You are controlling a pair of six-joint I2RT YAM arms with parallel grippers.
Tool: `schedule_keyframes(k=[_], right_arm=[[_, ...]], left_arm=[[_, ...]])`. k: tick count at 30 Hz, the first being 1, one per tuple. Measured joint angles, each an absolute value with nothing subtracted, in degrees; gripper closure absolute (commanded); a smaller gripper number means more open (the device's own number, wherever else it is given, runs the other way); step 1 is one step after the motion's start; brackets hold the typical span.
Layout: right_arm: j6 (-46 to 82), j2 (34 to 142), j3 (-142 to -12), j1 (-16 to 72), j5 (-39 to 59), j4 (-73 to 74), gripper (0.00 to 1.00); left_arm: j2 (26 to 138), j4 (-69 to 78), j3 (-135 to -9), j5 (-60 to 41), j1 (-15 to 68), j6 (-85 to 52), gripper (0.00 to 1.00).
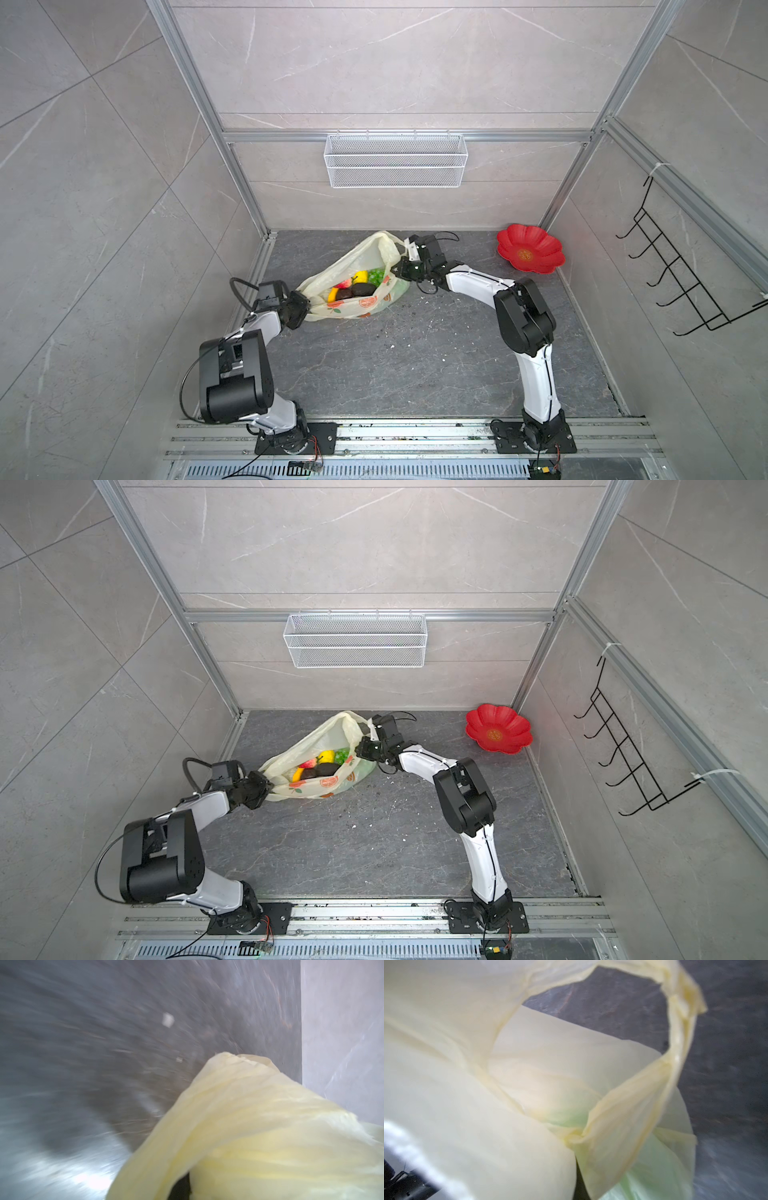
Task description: Take the fake fruits out of the plastic bag
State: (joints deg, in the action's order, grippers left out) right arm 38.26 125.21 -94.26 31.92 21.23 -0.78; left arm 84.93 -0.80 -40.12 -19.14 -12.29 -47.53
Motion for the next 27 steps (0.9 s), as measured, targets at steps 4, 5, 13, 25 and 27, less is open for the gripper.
schedule_keyframes(k=[4,5,13,25,27], right_arm=[[37.3,124.9,-94.4,32.4,21.1,-2.7,0.88],[37.3,124.6,-93.3,31.9,21.0,-2.9,0.8],[36.1,117.6,-83.9,29.6,13.6,-8.4,0.3],[33.7,117.5,-105.7,48.9,-20.3,-29.2,0.21],[33.4,123.1,-113.0,48.6,-24.2,-33.3,0.18]], left_arm=[[82.6,-0.9,-40.1,-17.3,-6.8,-46.5,1.0],[82.4,-1.1,-40.4,-17.0,-4.7,-46.0,1.0],[82.2,-1.1,-40.5,-17.5,-0.6,-45.1,1.0],[79.0,-1.0,-39.0,-16.3,-0.7,-44.1,1.0],[78.9,-1.0,-38.4,-16.1,-0.7,-44.0,1.0]])
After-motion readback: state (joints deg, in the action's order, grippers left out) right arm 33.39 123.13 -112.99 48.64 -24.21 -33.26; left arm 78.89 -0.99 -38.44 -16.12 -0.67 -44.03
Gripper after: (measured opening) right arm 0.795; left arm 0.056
